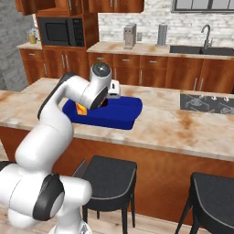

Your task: There is a tray on the dining counter. Grab the cup, mug, and pitcher and place them on the tray. The pitcher may be placed next to the tray if it cannot fit the tray.

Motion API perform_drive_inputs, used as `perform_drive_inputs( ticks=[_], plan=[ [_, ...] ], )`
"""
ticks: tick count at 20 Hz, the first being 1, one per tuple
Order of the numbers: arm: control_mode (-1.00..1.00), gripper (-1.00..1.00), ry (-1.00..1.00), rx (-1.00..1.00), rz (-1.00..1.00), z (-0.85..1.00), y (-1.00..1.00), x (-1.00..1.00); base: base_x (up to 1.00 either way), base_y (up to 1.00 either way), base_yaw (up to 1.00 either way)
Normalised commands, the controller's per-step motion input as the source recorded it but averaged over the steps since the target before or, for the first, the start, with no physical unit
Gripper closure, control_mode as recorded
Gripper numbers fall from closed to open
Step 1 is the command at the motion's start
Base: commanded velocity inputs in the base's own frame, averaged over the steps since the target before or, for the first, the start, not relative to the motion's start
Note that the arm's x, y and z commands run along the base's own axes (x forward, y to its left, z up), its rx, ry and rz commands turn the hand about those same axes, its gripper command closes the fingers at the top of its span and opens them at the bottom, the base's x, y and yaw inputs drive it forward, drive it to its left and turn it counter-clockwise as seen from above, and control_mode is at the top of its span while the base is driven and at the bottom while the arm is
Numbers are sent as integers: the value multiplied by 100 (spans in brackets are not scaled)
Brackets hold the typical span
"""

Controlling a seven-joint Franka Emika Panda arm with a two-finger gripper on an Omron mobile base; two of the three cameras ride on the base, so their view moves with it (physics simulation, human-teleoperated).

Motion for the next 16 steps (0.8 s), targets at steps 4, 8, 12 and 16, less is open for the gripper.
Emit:
perform_drive_inputs(
  ticks=[4,8,12,16],
  plan=[
    [-100,100,0,0,0,-11,3,37,0,0,0],
    [-100,100,0,0,0,-9,4,41,0,0,0],
    [-100,100,1,0,0,-18,14,38,0,0,0],
    [-100,100,4,0,0,-22,17,29,0,0,0]
  ],
)
